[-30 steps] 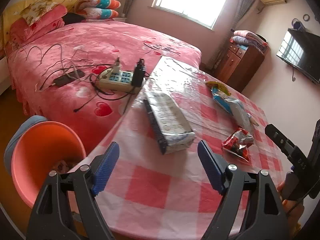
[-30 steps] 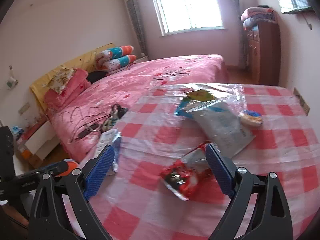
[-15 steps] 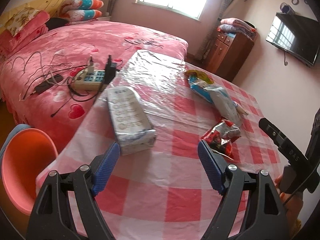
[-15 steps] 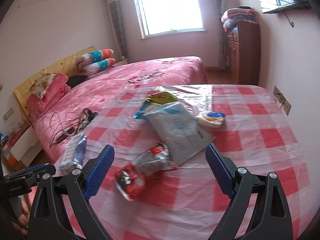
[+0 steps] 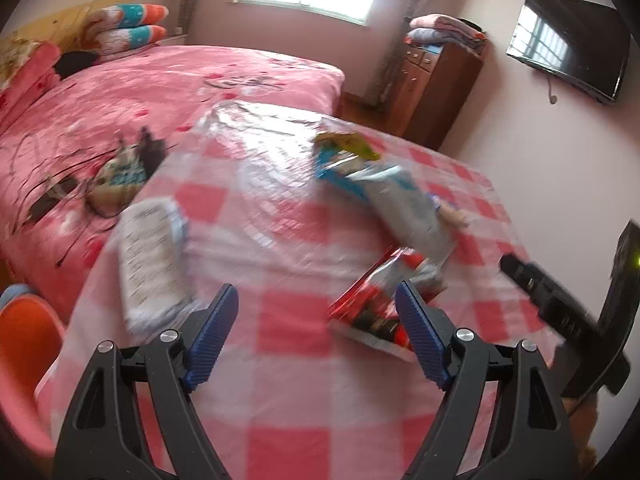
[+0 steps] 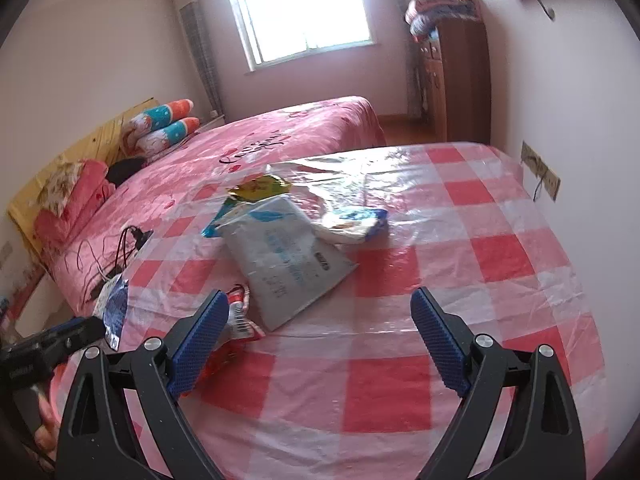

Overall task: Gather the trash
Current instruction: 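Grasp the yellow snack bag with the left tool while the right tool grasps the blue tissue pack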

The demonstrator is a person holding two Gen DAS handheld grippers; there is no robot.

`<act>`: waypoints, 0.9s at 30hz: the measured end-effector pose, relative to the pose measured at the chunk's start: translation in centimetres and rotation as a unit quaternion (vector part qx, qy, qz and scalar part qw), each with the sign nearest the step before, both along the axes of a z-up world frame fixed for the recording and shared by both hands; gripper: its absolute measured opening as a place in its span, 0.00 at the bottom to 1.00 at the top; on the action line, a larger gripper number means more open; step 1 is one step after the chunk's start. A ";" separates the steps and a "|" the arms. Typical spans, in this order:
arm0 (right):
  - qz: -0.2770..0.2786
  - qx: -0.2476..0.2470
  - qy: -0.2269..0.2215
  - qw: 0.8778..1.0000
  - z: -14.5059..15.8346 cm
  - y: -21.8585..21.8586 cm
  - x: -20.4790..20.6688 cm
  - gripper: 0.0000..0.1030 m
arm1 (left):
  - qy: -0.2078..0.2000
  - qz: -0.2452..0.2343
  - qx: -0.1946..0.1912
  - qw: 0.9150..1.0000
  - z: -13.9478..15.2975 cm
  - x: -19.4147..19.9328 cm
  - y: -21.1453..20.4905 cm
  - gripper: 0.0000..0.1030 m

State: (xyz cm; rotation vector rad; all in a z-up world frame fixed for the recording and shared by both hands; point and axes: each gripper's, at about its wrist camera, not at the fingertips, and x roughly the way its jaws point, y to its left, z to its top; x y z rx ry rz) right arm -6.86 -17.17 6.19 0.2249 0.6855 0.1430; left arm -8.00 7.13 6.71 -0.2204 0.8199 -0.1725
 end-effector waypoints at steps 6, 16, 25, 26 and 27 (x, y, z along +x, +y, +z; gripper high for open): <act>0.000 0.031 0.012 0.999 0.3 -2.4 1.0 0.89 | 0.015 -0.023 -0.038 0.999 0.6 5.2 -2.8 0.79; 0.044 0.053 0.062 0.996 -0.5 -3.9 3.2 0.89 | 0.047 -0.025 -0.069 0.996 0.0 14.6 -5.4 0.79; 0.092 0.036 0.087 0.991 -0.7 -2.5 6.2 0.89 | 0.069 -0.068 0.005 0.995 -0.5 24.0 -6.8 0.79; 0.091 0.035 0.086 0.991 -0.7 -2.5 6.6 0.89 | 0.078 -0.077 0.007 0.994 -0.7 24.9 -7.1 0.79; 0.090 0.033 0.084 0.992 -0.7 -2.5 7.1 0.89 | 0.084 -0.082 0.011 0.993 -0.9 25.6 -7.4 0.79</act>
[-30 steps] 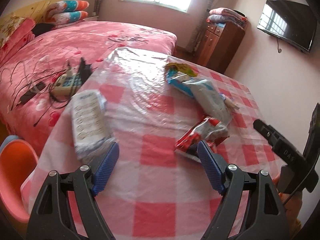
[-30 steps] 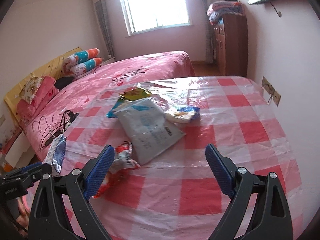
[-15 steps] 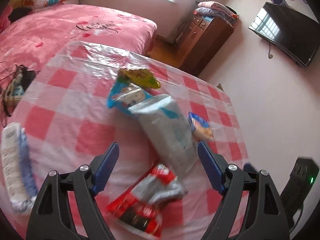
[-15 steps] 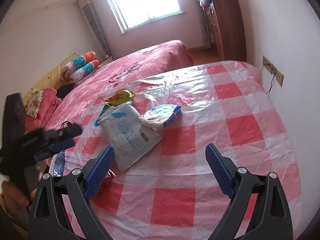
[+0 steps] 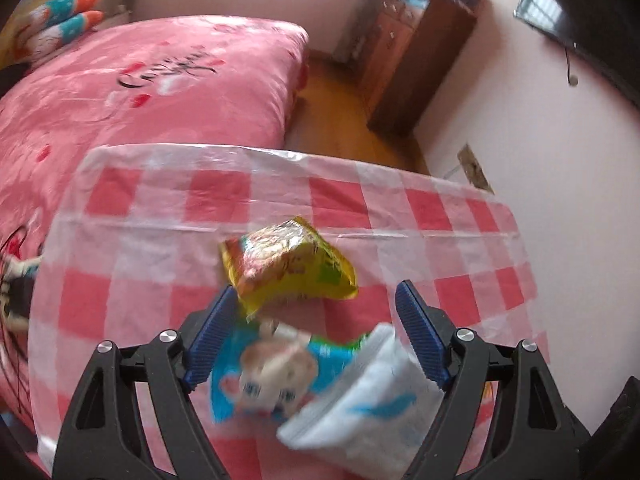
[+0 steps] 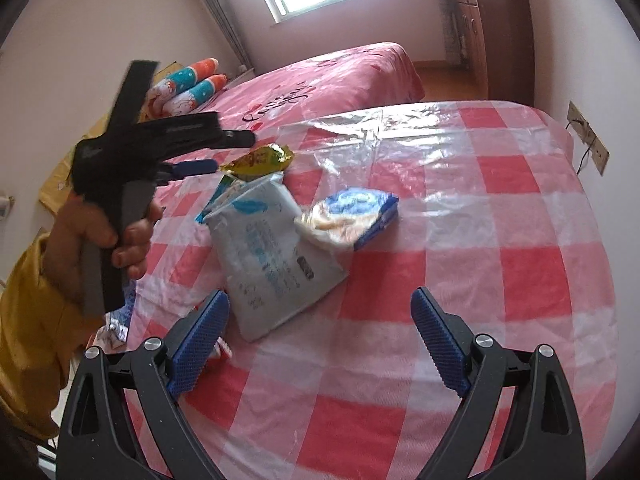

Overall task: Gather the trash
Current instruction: 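Grasp the yellow snack bag with the left tool while the right tool grasps the blue tissue pack, then lift the yellow snack bag and blue tissue pack above the table with both tools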

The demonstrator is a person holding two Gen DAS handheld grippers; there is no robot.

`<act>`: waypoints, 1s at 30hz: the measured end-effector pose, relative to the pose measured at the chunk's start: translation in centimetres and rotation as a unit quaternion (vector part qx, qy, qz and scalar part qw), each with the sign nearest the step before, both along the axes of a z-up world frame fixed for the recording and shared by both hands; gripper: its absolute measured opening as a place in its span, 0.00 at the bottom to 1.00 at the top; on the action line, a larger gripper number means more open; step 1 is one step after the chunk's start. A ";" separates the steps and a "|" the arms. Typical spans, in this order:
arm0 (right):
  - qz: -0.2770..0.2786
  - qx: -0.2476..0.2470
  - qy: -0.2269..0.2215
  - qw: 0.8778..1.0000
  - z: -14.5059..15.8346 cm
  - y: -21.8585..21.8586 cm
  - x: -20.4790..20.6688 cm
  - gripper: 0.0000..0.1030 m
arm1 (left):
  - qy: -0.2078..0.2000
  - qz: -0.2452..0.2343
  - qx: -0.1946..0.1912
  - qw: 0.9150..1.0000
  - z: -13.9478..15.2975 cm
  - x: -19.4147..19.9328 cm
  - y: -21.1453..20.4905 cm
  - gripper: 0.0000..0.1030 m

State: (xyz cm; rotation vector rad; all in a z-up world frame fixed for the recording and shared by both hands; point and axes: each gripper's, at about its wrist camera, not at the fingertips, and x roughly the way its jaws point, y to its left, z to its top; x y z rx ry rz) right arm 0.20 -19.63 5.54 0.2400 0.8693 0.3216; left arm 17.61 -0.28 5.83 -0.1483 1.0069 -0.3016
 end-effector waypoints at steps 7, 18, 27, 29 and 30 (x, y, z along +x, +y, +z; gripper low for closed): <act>-0.007 -0.014 -0.012 1.000 -0.3 0.9 2.7 0.89 | 0.018 -0.006 0.070 0.997 -1.4 3.4 -1.8 0.79; -0.018 -0.017 0.010 1.000 -2.6 2.0 6.0 0.89 | 0.034 0.003 0.106 0.994 -4.0 6.1 -2.7 0.77; 0.001 -0.011 0.007 1.000 -3.2 2.1 5.7 0.61 | 0.025 -0.009 0.067 0.997 -4.3 3.4 -2.5 0.52; 0.008 -0.008 0.006 1.000 -3.1 2.2 5.4 0.58 | 0.025 -0.016 0.063 0.998 -4.3 2.1 -2.5 0.50; 0.013 -0.007 0.005 1.000 -3.1 2.4 5.2 0.57 | 0.025 -0.021 0.062 0.998 -4.3 1.5 -2.6 0.50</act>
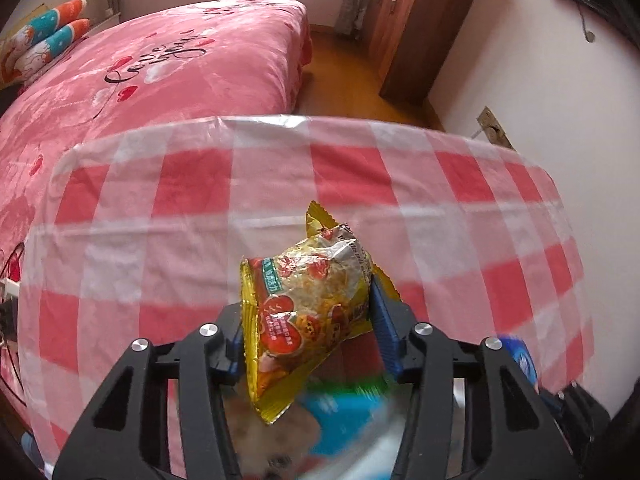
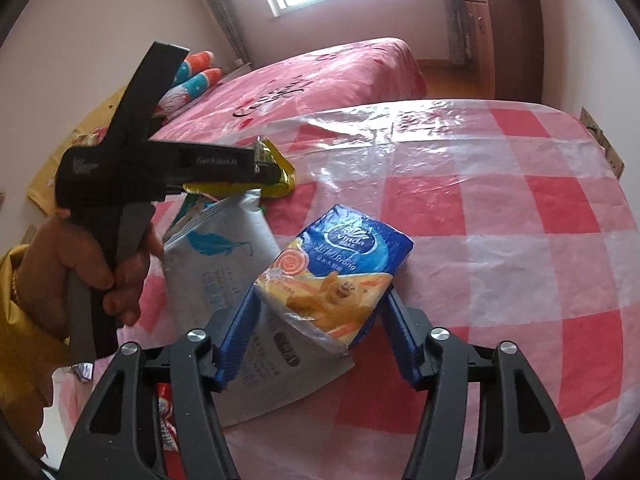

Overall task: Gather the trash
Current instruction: 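Lift the yellow snack bag and blue tissue pack above the table with both tools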

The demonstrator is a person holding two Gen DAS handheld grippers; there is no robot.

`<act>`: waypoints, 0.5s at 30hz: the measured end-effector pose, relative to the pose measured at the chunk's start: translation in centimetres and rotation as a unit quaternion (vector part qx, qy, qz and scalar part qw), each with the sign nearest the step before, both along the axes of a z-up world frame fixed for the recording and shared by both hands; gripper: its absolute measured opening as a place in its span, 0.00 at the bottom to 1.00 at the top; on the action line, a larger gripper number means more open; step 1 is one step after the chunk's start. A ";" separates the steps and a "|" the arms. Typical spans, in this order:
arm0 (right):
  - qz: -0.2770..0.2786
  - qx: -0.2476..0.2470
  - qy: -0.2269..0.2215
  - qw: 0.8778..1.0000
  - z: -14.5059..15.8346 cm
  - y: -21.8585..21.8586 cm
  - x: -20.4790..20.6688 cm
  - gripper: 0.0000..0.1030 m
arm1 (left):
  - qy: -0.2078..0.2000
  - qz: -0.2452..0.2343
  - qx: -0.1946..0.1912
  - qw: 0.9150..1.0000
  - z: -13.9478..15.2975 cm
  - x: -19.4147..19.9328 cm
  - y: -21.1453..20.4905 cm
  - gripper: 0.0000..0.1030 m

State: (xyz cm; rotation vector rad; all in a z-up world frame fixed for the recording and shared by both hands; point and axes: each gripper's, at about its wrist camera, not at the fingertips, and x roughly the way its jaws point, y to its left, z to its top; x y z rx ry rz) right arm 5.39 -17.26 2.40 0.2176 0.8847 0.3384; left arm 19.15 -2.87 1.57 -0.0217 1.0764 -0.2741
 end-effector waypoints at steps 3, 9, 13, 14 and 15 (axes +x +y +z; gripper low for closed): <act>0.012 0.003 -0.004 1.000 0.1 0.4 -0.9 0.56 | -0.002 -0.007 -0.002 1.000 0.0 -2.0 0.2 0.49; 0.034 0.020 -0.008 0.999 0.2 1.3 -3.3 0.55 | -0.002 -0.014 -0.013 1.000 0.0 -6.2 1.1 0.47; 0.041 0.021 -0.019 0.999 0.6 1.8 -6.0 0.54 | -0.002 -0.022 -0.028 0.999 0.0 -9.5 1.4 0.46; 0.043 0.023 -0.022 0.999 0.7 1.9 -6.8 0.53 | -0.003 -0.023 -0.032 0.999 0.0 -10.3 1.4 0.46; 0.044 0.024 -0.023 0.998 0.7 2.0 -7.2 0.53 | -0.004 -0.025 -0.037 0.999 0.0 -11.1 1.5 0.46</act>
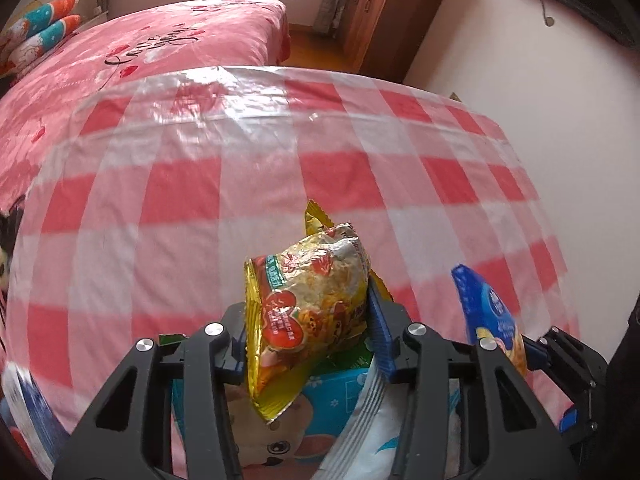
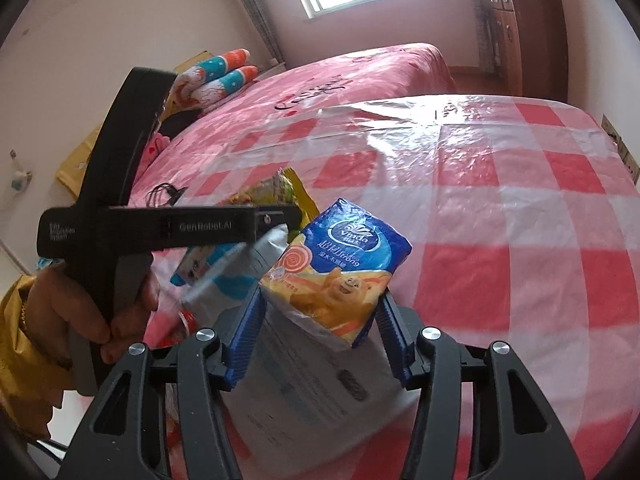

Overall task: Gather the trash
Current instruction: 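Lift the yellow snack bag and blue tissue pack above the table with both tools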

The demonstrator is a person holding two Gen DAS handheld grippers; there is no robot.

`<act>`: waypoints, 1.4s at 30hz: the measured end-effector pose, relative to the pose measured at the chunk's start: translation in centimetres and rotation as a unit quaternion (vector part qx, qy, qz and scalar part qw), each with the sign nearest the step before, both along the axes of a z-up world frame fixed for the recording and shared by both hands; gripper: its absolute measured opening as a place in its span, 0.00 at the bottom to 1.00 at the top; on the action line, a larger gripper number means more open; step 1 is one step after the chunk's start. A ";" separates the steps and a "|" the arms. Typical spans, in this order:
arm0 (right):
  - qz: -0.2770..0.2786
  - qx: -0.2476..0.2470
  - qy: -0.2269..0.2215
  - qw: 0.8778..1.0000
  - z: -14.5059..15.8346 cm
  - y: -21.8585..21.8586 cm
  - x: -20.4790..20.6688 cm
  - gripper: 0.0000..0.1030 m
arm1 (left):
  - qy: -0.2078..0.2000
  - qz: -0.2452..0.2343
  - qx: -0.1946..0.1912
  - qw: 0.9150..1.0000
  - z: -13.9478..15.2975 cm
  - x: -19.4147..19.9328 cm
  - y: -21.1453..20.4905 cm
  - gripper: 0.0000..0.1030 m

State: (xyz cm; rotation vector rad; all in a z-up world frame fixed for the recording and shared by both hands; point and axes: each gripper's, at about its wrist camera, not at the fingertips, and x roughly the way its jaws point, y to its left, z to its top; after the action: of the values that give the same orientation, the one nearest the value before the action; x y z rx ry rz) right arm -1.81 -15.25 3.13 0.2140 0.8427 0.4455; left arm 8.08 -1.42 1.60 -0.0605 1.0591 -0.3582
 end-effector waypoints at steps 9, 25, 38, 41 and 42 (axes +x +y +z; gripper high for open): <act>-0.016 0.016 -0.023 0.999 0.8 -0.5 -4.8 0.51 | -0.017 0.018 -0.052 0.998 0.2 -4.6 1.5 0.43; -0.023 0.013 -0.049 0.998 3.2 0.4 -7.8 0.50 | -0.057 0.062 -0.112 0.990 2.5 -8.0 5.8 0.41; -0.016 0.009 -0.050 0.999 4.0 2.7 -8.9 0.50 | -0.080 0.095 -0.148 0.981 4.2 -10.4 10.8 0.41; -0.011 0.003 -0.050 0.999 4.1 3.5 -9.2 0.50 | -0.082 0.098 -0.154 0.980 4.2 -11.2 11.9 0.41; -0.010 0.002 -0.050 0.999 4.2 3.8 -9.3 0.50 | -0.081 0.099 -0.156 0.979 4.1 -11.5 12.2 0.41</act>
State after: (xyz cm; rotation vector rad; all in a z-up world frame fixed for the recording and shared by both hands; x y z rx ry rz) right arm -11.10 -11.44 7.36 0.2015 0.7416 0.4364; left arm -3.37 10.83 5.74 -0.4081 0.8196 -0.3389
